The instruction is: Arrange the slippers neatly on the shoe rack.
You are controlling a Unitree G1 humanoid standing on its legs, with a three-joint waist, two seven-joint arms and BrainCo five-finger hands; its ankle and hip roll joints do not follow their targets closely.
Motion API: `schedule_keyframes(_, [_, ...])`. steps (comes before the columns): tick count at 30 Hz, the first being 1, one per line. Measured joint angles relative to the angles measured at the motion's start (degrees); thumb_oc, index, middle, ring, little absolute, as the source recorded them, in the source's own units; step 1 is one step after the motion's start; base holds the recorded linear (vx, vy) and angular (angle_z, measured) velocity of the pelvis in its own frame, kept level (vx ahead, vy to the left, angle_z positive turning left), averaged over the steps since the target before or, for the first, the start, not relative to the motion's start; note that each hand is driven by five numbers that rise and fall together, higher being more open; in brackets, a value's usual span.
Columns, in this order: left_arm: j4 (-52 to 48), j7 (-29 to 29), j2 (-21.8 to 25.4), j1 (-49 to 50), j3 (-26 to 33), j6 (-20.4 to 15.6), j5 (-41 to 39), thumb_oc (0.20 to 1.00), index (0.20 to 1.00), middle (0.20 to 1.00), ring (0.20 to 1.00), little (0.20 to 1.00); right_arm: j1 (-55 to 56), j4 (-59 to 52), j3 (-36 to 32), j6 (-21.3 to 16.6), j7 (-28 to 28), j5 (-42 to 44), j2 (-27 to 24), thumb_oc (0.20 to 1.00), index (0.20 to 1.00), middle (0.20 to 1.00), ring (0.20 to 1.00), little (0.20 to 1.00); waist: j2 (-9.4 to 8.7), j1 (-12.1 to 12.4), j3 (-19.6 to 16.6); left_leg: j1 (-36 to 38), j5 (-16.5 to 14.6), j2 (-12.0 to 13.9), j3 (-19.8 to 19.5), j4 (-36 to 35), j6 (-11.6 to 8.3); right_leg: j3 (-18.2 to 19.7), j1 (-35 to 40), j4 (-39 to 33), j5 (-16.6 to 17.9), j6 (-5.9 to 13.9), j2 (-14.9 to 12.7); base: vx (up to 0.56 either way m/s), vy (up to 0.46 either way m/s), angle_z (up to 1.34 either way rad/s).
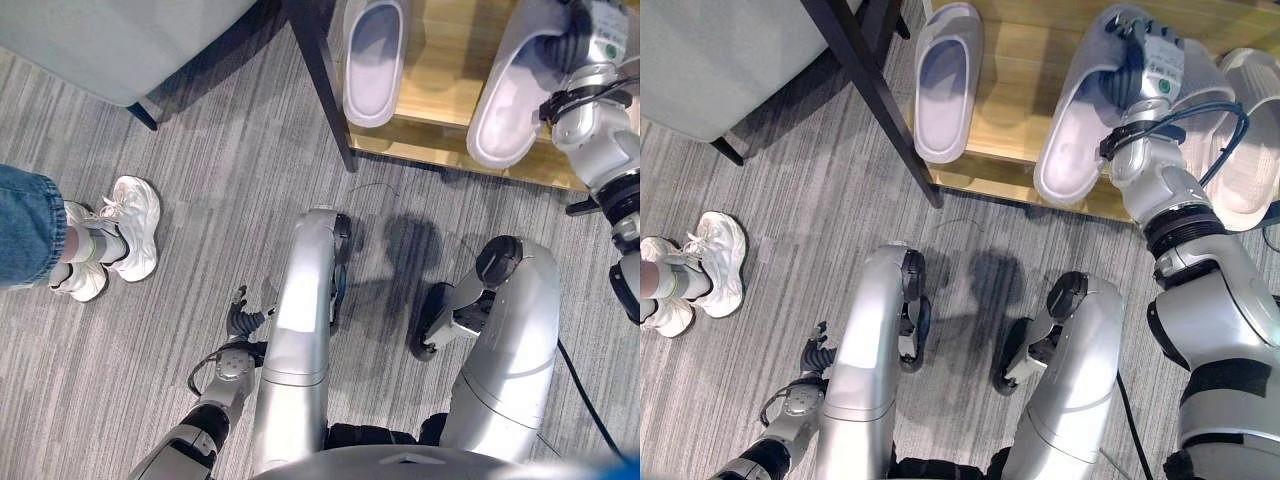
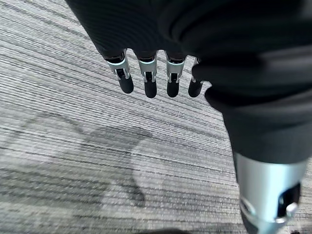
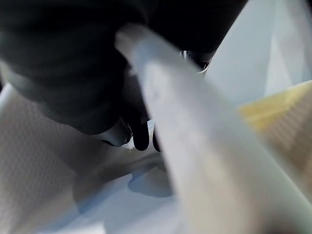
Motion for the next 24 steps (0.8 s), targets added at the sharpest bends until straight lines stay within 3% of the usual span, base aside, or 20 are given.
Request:
schedule_keyframes(6, [-1.75, -1.34, 1.83, 2.83, -0.11, -0.79, -0.54, 1.000, 1.000, 1.000, 1.000, 1.000, -5.50, 3.21, 0.73, -1.96, 0.06, 6.05, 0.04, 0.200, 0.200, 0.200, 0.200, 0.200, -0.09, 2.85, 0.03, 0.60, -0.06, -0.69, 0.15, -1.95, 0.10, -0.31, 1.04, -1.71, -0.57, 0.08, -0.62, 0.01, -0.002, 0.06])
schedule_keyframes(24, [-3.72, -4.07, 4.04, 3.22, -2.38, -1.85, -2.86, 1.000, 1.000, 1.000, 1.000, 1.000, -6.01, 7.89, 5.78, -3.91, 5.34, 8.85, 2.18, 0.200, 0.200, 0.200, 0.200, 0.200, -0.48, 5.72, 0.06, 0.80, -0.53, -1.83, -0.42, -3.76, 0.96, -1.59, 3.45, -4.77, -0.92, 1.37, -1.63, 0.01, 0.012, 0.02])
